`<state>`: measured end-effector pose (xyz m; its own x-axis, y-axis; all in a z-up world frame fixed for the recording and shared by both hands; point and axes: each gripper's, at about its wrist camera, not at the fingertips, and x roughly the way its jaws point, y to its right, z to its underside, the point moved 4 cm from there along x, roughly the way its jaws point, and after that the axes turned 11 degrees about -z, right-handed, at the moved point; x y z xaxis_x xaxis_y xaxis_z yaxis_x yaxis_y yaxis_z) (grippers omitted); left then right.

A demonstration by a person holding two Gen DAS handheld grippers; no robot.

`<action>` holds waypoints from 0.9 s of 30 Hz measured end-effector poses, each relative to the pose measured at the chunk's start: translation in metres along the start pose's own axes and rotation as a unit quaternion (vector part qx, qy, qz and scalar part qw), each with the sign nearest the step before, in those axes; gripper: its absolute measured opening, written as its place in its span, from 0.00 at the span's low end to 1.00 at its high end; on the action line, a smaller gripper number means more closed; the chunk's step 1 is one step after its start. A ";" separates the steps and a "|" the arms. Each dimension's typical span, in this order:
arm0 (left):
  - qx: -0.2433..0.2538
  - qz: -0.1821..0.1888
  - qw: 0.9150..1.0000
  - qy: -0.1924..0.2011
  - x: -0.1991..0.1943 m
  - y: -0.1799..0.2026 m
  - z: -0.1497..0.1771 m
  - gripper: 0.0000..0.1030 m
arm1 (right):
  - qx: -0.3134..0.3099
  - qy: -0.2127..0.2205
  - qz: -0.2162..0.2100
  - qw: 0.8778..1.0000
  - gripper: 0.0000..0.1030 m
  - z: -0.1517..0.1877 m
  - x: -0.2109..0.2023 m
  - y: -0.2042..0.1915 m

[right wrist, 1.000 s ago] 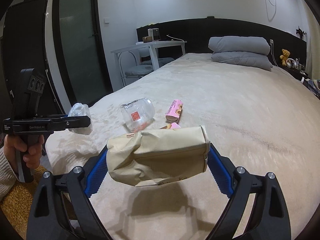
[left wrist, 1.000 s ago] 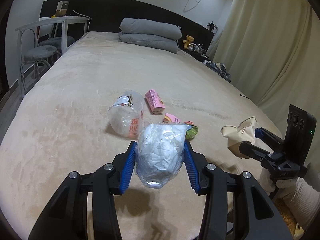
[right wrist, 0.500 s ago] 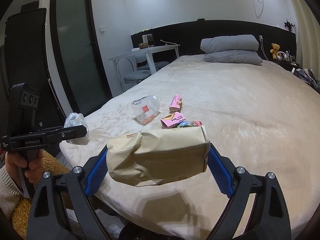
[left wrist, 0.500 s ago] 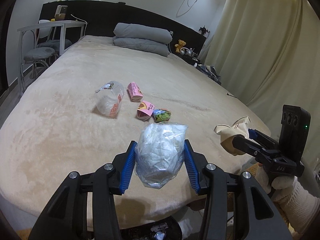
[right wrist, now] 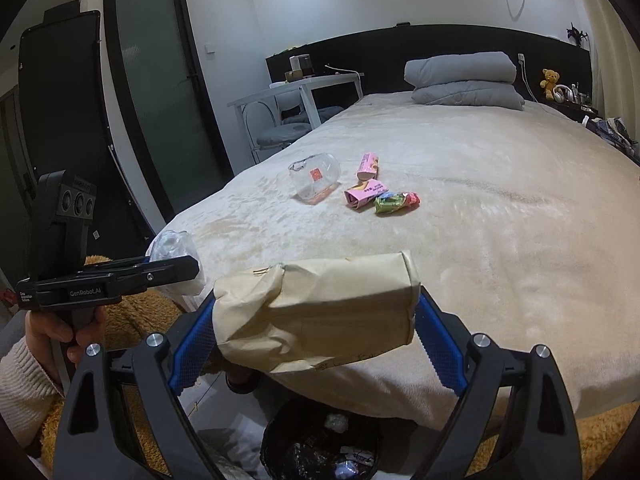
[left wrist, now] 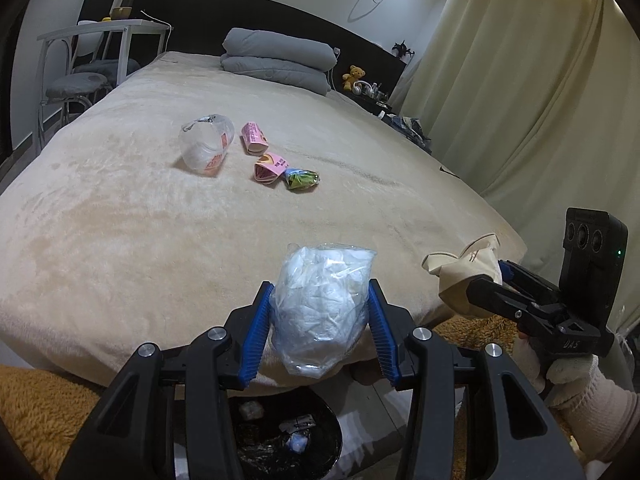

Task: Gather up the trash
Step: 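Carry both held items down to the black bin and open both tools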

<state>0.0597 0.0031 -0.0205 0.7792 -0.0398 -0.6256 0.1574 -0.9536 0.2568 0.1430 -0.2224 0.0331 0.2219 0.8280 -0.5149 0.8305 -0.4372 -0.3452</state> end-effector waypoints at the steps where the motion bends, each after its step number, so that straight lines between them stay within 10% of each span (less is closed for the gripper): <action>1: -0.001 0.004 1.000 -0.006 0.001 0.001 0.004 0.44 | 0.008 -0.006 -0.004 1.000 0.87 0.003 0.001 0.000; 15: 0.006 0.007 0.989 -0.151 0.042 0.023 0.073 0.44 | 0.131 -0.126 -0.024 0.983 0.87 0.060 0.036 0.014; 27: 0.019 -0.040 0.956 -0.291 0.093 0.012 0.119 0.44 | 0.221 -0.226 -0.021 0.948 0.87 0.105 0.073 0.044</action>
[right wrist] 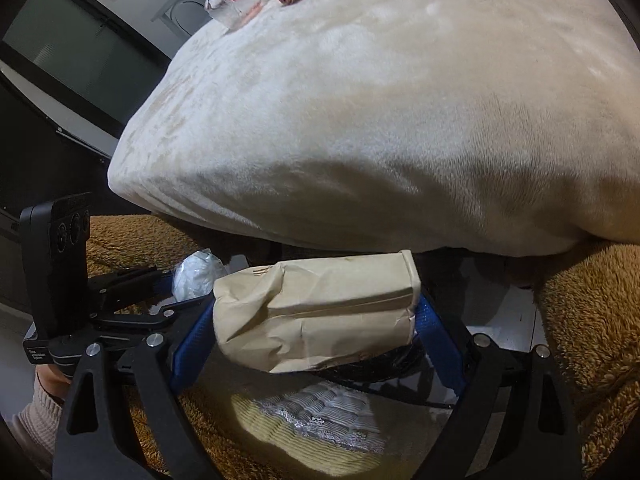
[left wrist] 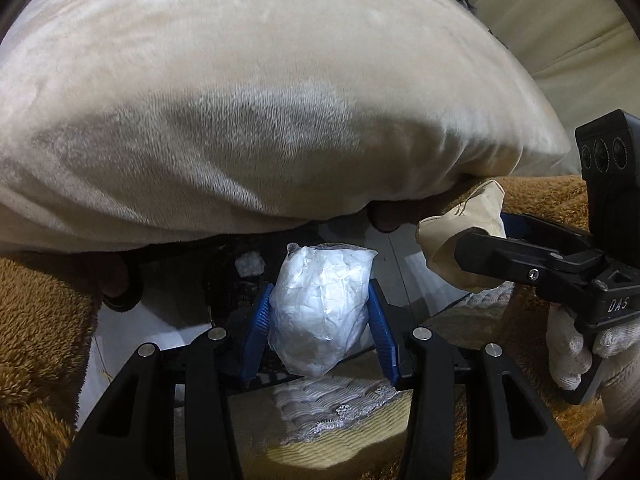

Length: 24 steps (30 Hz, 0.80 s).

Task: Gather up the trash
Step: 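Carry both held items down to the black bin and open both tools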

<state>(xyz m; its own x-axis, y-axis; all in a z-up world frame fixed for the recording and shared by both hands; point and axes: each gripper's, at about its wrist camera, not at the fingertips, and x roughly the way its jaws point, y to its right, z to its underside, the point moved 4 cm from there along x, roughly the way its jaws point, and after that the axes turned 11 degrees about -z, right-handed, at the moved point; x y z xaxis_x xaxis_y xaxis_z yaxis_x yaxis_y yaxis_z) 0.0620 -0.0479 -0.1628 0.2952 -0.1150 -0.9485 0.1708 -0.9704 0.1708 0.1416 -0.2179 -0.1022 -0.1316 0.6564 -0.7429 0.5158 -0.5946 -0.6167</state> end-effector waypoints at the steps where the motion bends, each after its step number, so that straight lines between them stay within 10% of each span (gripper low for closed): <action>1: 0.000 0.000 1.000 -0.008 0.003 0.000 0.001 0.44 | 0.005 -0.006 0.001 1.000 0.87 0.001 0.004 0.002; 16: -0.014 0.007 0.998 -0.067 0.027 0.001 0.006 0.45 | 0.058 -0.030 -0.023 0.998 0.95 -0.003 0.026 0.020; 24: -0.006 0.002 0.998 -0.064 0.025 0.002 0.005 0.62 | 0.053 -0.011 -0.017 0.998 0.95 -0.009 0.022 0.019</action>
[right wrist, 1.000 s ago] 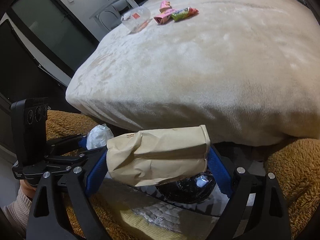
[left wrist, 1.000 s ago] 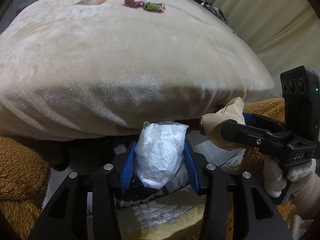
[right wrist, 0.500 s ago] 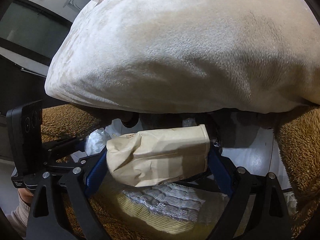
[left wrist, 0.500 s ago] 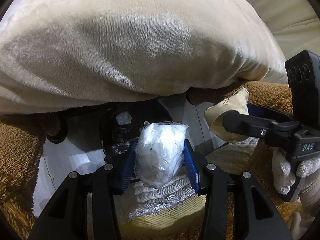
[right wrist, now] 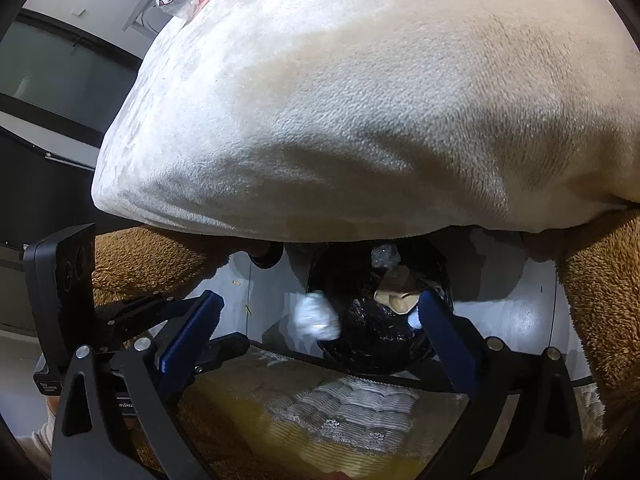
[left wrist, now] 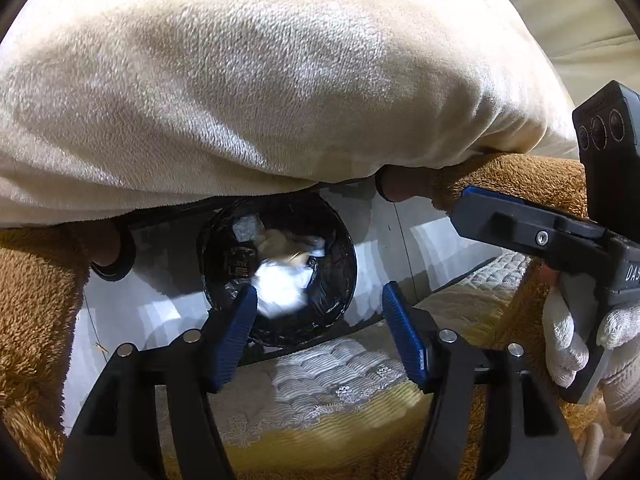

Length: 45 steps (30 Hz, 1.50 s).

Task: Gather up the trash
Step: 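Raise both open tools back over the bed toward the clear cup and pink wrapper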

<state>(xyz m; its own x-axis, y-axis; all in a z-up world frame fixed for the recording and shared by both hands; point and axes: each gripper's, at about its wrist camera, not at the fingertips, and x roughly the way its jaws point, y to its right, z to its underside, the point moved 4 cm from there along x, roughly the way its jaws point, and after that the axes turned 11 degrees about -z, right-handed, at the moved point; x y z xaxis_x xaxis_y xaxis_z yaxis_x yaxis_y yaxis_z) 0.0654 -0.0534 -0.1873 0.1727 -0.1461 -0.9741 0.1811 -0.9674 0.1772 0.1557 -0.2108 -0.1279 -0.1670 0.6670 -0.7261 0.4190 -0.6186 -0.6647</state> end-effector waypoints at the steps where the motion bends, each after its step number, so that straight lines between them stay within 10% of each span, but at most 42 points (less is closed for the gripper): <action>1: 0.001 -0.001 1.000 0.001 0.000 0.001 0.000 0.62 | -0.002 0.003 -0.001 1.000 0.95 -0.001 -0.001 -0.001; 13: 0.003 0.019 0.997 0.080 -0.036 -0.003 -0.002 0.62 | -0.088 0.090 -0.025 0.992 0.95 -0.002 -0.049 -0.032; 20: -0.028 0.048 0.982 0.180 -0.088 -0.017 -0.005 0.62 | -0.176 0.168 -0.022 0.970 0.95 -0.002 -0.104 -0.063; 25: -0.021 0.038 0.964 0.263 -0.132 -0.022 -0.016 0.62 | -0.284 0.226 -0.008 0.932 0.95 -0.007 -0.147 -0.098; 36: -0.027 -0.023 0.944 0.328 -0.181 -0.056 -0.095 0.94 | -0.301 0.238 0.012 0.923 0.95 -0.081 -0.155 -0.106; 45: -0.036 -0.029 0.944 0.327 -0.188 -0.089 -0.158 0.94 | -0.340 0.203 0.033 0.918 0.95 -0.134 -0.117 -0.115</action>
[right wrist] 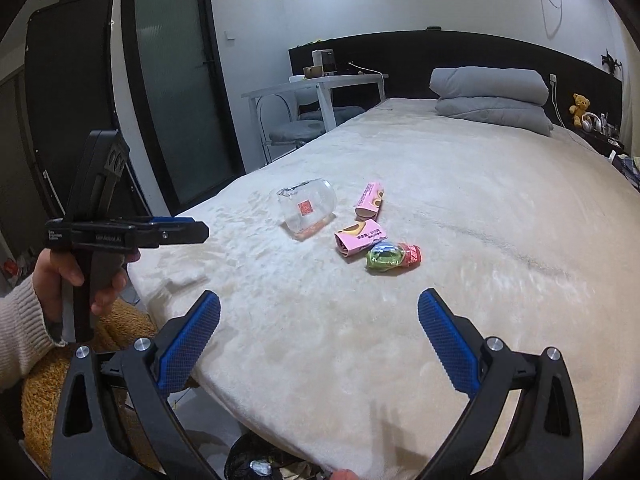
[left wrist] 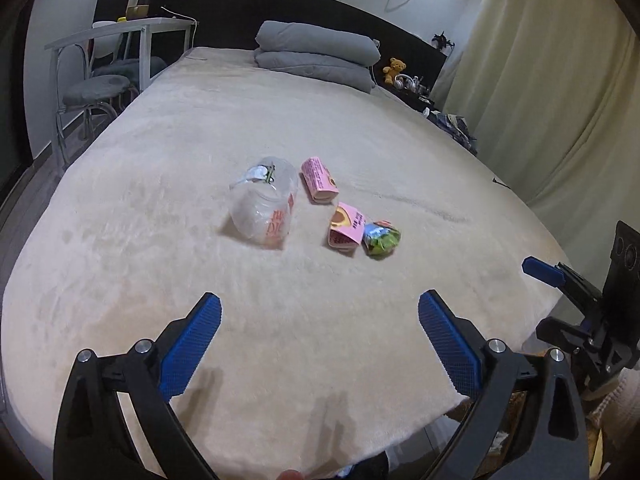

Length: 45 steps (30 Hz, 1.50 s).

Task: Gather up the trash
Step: 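Raise both open tools back over the bed toward the clear cup and pink wrapper, then grasp the clear plastic cup with the left tool while the right tool grasps the pink wrapper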

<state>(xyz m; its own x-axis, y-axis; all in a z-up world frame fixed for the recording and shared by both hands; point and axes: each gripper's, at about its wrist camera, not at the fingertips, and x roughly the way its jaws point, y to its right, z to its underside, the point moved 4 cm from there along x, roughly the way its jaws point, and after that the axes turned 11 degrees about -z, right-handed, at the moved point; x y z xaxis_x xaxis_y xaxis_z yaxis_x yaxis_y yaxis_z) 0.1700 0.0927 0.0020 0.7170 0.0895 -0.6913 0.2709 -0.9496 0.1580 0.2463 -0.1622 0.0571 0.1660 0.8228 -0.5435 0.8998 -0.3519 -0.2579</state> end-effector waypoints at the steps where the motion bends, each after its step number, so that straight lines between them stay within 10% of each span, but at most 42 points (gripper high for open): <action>1: 0.003 -0.004 1.000 -0.001 0.005 -0.003 -0.006 0.94 | -0.002 -0.006 -0.001 1.000 0.95 -0.002 0.007 0.004; 19: 0.036 -0.040 0.997 -0.053 0.119 -0.034 -0.080 0.94 | -0.041 -0.099 -0.020 0.994 0.95 -0.047 0.135 0.068; 32: 0.017 0.002 0.992 -0.128 0.172 -0.033 -0.083 0.85 | -0.036 -0.205 -0.051 0.977 0.95 -0.044 0.223 0.092; 36: 0.034 -0.004 0.992 -0.123 0.171 -0.032 -0.081 0.64 | -0.043 -0.198 -0.030 0.979 0.64 -0.047 0.225 0.096; 45: 0.046 -0.027 0.994 -0.092 0.148 -0.032 -0.078 0.60 | -0.033 -0.159 -0.029 0.986 0.62 -0.061 0.201 0.085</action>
<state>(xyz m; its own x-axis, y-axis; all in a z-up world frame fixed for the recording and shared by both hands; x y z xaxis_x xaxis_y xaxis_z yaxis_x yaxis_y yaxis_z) 0.3177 0.1596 -0.0506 0.5705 0.0933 -0.8160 0.2402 -0.9690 0.0572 0.3812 0.0002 -0.0256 -0.0131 0.6551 -0.7554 0.9299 -0.2698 -0.2501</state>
